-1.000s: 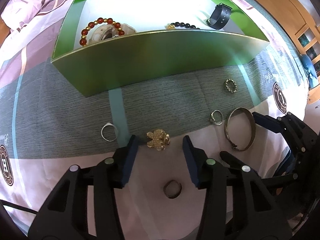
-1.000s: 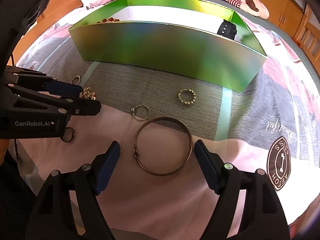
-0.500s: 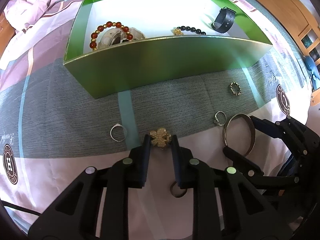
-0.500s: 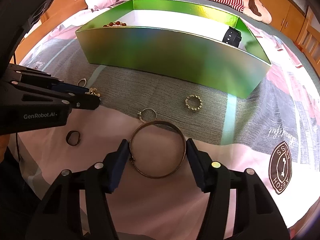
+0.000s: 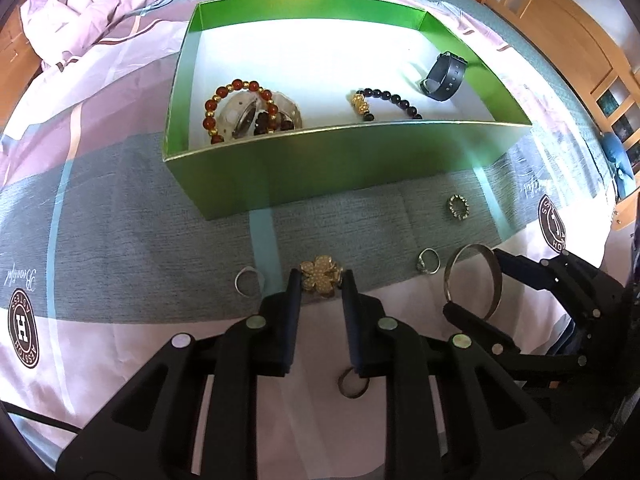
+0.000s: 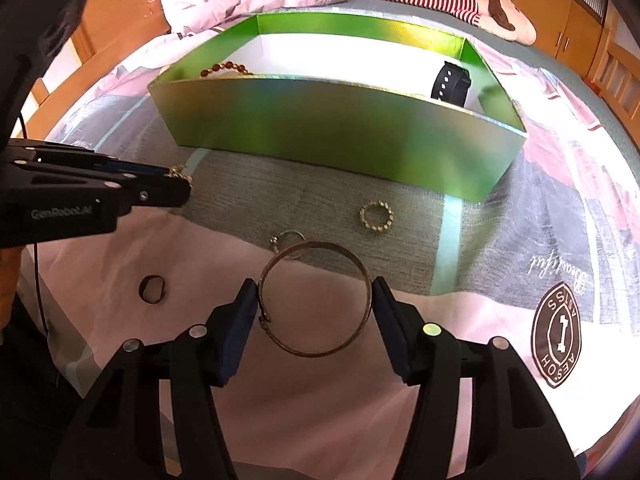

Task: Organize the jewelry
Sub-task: 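Carry the brooch and bangle over the green box and open both grippers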

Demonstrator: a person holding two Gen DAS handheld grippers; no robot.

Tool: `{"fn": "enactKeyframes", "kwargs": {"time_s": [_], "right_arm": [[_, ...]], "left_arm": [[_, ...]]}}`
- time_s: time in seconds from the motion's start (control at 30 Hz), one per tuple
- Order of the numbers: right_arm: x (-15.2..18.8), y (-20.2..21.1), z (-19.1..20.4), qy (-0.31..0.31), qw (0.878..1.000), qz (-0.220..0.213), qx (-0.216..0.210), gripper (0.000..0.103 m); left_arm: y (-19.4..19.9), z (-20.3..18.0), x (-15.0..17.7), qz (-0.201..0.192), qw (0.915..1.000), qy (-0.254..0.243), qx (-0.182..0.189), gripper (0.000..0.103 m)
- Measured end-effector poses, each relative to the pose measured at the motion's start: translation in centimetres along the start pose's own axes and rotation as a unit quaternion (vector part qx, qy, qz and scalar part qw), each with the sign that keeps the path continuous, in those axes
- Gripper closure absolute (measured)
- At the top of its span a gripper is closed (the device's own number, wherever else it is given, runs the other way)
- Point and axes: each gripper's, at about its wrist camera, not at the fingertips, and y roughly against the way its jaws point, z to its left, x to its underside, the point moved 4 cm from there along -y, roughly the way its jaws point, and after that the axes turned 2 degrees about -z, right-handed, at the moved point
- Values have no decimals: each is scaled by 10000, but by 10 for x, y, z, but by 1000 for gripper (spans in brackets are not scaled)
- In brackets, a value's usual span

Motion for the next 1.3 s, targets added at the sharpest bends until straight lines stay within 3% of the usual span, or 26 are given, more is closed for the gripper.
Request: {"fn": "enactKeyframes", "kwargs": {"time_s": [0.13,0.2,0.33,0.5,0.67,0.77,0.9,0.93,0.97,1.0,1.07,1.23,1.3], "right_arm": [[-5,7,-2,-31,10000,-89,-8,45],[-17,22,-5,-44,9995,-315,-21,45],[-55,56,-15,-80,9956,-933,-9,45],[-103,60,-32,-142,9916,-1281,120,45],[-122,24,-39,-234,9947,-989,158,45],[-126,6,-41,-283,9957,-862,174,45],[-124,1,-42,-332,9958,-828,223,44],[-123,3,-42,-343,9956,-840,219,43],[-122,7,-42,-348,9955,-864,192,39],[-119,13,-42,-358,9951,-904,174,34],[-112,24,-43,-359,9944,-974,176,28],[-82,52,-38,-352,9933,-1096,-124,27],[-66,46,-35,-259,9952,-942,-113,27]], "left_arm": [[2,0,0,-10,10000,-43,-86,82],[15,4,-8,-208,9998,-30,-56,82],[64,12,-47,-906,9939,233,582,82],[83,30,-103,-1544,9865,294,462,82],[47,52,-118,-1316,9883,586,510,82],[27,49,-117,-1114,9919,498,366,82],[17,40,-117,-1060,9927,378,439,82],[15,39,-115,-1045,9928,370,457,75],[14,37,-114,-1027,9927,377,501,63],[15,35,-112,-1014,9924,400,568,59],[19,34,-110,-1012,9914,463,683,57],[38,28,-90,-787,9927,322,859,54],[45,26,-71,-574,9952,171,780,52]]}}
